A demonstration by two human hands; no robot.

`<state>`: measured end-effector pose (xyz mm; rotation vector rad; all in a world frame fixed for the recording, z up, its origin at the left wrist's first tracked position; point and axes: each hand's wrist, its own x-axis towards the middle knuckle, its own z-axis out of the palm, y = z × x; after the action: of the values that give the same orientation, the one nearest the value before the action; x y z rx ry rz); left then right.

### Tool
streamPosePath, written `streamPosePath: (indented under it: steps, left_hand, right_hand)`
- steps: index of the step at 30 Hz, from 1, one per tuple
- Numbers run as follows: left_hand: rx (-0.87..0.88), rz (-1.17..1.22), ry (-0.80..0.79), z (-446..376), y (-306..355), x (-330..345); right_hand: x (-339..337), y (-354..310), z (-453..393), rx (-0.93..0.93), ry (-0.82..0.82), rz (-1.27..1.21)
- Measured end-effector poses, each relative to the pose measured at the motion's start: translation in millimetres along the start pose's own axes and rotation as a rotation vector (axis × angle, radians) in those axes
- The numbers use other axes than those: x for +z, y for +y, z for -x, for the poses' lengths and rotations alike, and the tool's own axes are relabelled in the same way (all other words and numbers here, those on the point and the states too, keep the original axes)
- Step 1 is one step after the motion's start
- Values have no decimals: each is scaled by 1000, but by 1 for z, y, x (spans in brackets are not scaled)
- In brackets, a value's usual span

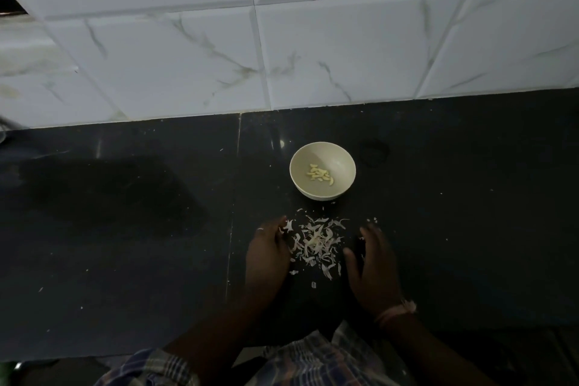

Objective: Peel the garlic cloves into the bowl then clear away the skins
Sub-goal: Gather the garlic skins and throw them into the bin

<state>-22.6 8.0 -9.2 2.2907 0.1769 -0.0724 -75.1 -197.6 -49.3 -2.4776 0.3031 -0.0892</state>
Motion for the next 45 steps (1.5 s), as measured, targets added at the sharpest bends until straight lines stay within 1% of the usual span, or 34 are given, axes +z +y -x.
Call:
streamPosePath:
  steps: [2,6,9,11,13,15,16,18,19,20,22,25,26,28,29,31,33,35,37,39,41,43,45]
  left_hand:
    - [88,-39,-18,5,-12,1]
    - [194,-158,-91,0,-31,5]
    - [189,-323,-173,-5,-33,16]
    - [202,-373,-230,-10,-32,26]
    - [299,-357,-292,-12,-27,37]
    - [395,-261,-349,-14,-20,45]
    - [402,-166,-364,-16,-16,47]
    - [340,80,-358,-17,-11,47]
    - [312,182,-312,-18,-10,45]
    - [303,237,-230,-20,-12,43]
    - [314,206,-71,-25,-14,39]
    - [342,42,12,-35,-22,39]
    - [343,-31,15,-39,-24,39]
    - [355,-178,-51,-45,-25,41]
    - [398,-223,-106,-46,-25,44]
    - [517,-242,-220,-46,-21,48]
    - [588,-175,-310,-42,-19,49]
    - [570,-38,-359,-31,-17,46]
    - [496,134,-308,-14,-18,41]
    - [460,242,-201,1,-20,35]
    - [458,264,-123,7,-21,29]
    - [453,199,-81,3,-20,27]
    - [417,13,-109,-7,-19,31]
  right_hand:
    - [4,-1,6,39,35,76]
    - [12,-5,1,169,127,189]
    - [19,-14,-11,258,125,270]
    - [25,-18,-21,233,132,319]
    - [30,-21,-31,152,99,343]
    - [34,-21,-43,46,-6,352]
    - [36,-21,-50,-26,-40,349]
    - [38,-21,-60,-160,-76,317]
    - [38,-21,-64,-205,-99,287]
    - [38,-20,-66,-248,-110,248]
    - [36,-17,-65,-340,-121,149]
    - [29,-8,-53,-463,-208,40]
    - [28,-4,-49,-457,-210,28]
    - [29,-1,-47,-378,-126,75]
    - [31,-3,-49,-333,-84,127]
    - [37,-11,-51,-298,-82,230]
    - [42,-17,-54,-344,-116,257]
    - [41,-14,-56,-414,-179,207]
    - [37,-6,-51,-531,-246,154]
    - [29,0,-39,-621,-293,78]
    - [16,5,-28,-601,-287,-30]
    - [6,15,-19,-492,-142,-50]
    - [1,24,-11,-318,-7,33]
